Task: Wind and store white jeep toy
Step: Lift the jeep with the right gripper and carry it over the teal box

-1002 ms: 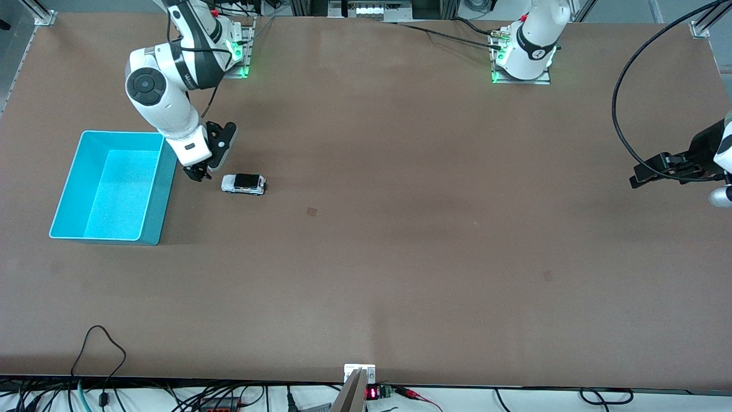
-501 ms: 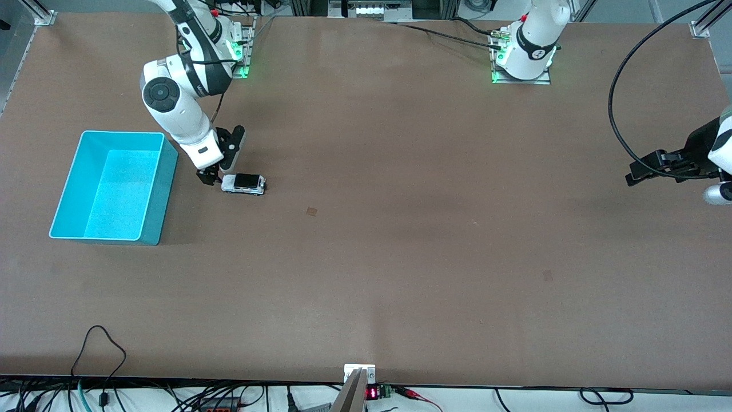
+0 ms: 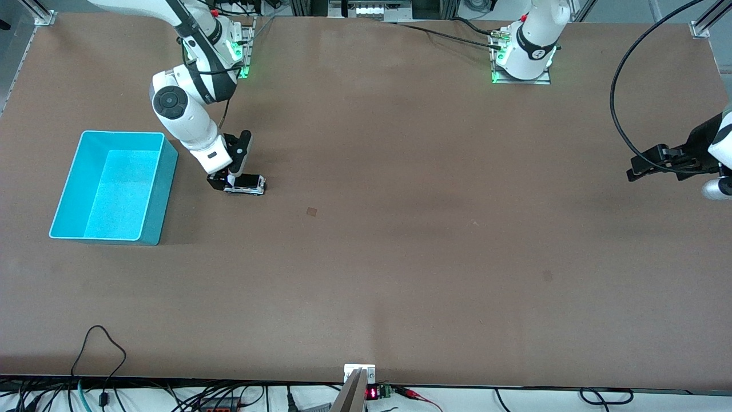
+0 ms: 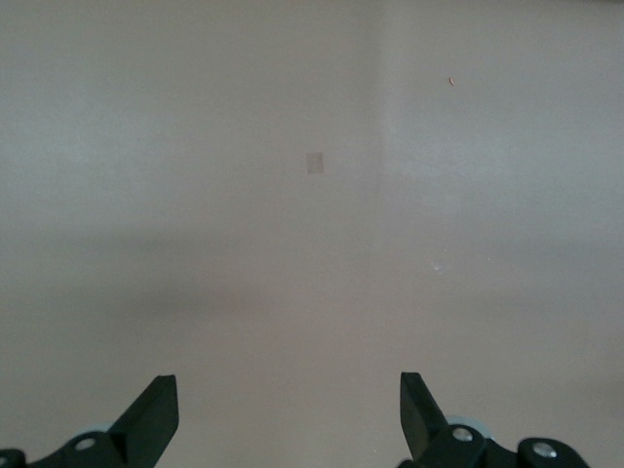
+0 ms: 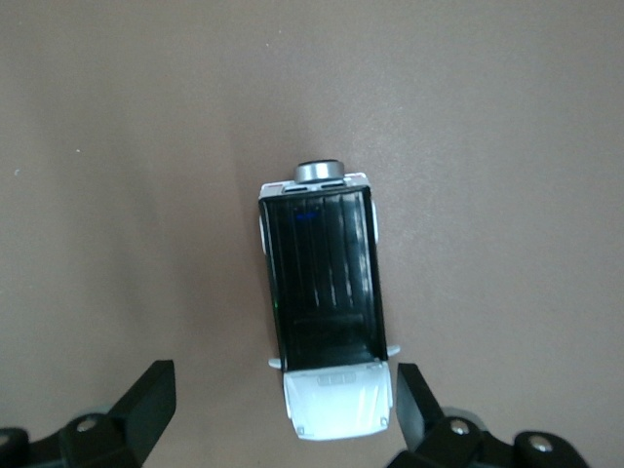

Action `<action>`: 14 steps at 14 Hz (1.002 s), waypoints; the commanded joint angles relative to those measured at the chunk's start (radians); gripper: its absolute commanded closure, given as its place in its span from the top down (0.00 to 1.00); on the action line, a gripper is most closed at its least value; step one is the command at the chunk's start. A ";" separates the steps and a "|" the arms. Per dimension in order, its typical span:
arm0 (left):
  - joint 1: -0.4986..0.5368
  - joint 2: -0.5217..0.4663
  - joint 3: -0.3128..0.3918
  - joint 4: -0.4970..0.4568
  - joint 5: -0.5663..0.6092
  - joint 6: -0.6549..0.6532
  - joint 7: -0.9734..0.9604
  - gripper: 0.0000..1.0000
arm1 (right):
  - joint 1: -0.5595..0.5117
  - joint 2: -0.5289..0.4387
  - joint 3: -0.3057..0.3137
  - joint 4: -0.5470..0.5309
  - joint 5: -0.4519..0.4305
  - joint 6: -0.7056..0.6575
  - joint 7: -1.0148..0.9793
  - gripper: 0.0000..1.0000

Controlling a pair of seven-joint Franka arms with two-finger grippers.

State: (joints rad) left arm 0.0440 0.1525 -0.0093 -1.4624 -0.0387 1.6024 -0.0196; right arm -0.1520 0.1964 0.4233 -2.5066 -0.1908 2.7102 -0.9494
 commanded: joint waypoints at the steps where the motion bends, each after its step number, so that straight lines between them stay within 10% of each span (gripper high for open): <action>1: 0.005 -0.008 -0.001 0.011 -0.012 -0.019 0.000 1.00 | -0.015 0.040 0.015 0.031 -0.033 0.022 0.000 1.00; 14: -0.004 -0.008 -0.004 -0.003 0.033 0.004 -0.002 1.00 | -0.012 0.106 0.015 0.066 -0.130 0.075 0.006 0.92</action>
State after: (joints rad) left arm 0.0428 0.1523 -0.0097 -1.4623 -0.0312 1.6044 -0.0210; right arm -0.1520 0.2791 0.4274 -2.4556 -0.2975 2.7657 -0.9487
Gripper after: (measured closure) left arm 0.000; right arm 0.048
